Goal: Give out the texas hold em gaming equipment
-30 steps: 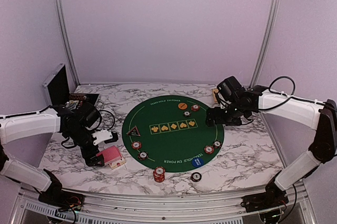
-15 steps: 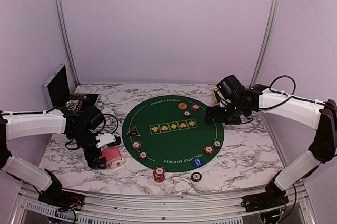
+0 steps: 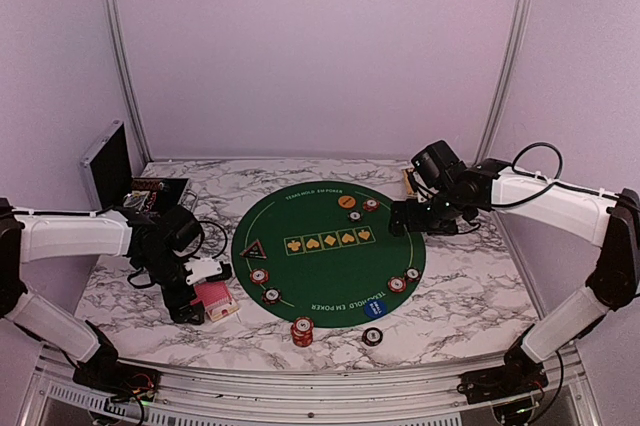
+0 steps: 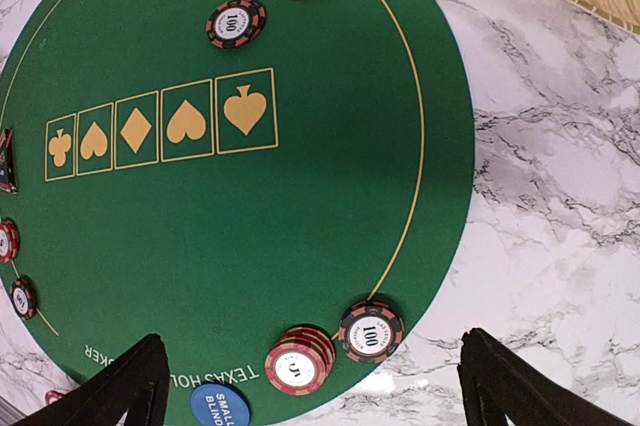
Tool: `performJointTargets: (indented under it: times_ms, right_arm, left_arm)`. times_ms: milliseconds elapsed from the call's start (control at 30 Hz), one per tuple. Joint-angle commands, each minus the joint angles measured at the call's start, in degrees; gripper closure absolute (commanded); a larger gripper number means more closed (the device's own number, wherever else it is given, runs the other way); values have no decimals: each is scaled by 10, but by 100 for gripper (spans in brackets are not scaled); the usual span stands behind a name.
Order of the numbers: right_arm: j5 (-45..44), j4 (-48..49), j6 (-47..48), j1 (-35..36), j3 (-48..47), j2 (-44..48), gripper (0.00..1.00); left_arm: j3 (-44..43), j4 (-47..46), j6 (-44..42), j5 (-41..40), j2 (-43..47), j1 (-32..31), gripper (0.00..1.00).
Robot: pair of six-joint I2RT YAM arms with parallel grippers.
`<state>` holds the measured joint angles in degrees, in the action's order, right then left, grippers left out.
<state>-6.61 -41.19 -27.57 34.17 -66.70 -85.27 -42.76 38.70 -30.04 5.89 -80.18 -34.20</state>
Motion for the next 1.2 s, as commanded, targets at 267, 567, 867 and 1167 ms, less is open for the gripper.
performJointTargets:
  times_ms: [267,567,867,1167]
  right_arm:
    - [-2,-5,2,5,-19,2,1]
    - [0,-5,2,5,-17,4,1]
    - [2,-5,2,6,-18,7,1]
    - [16,0,3,9,-20,5,1]
  left_arm:
    - [23,-39,1,-28,-22,-2,1]
    - [24,-52,9,-32,-28,-2,1]
    - [31,-56,5,-26,-34,-2,1]
    - [38,-53,-2,-29,-30,-2,3]
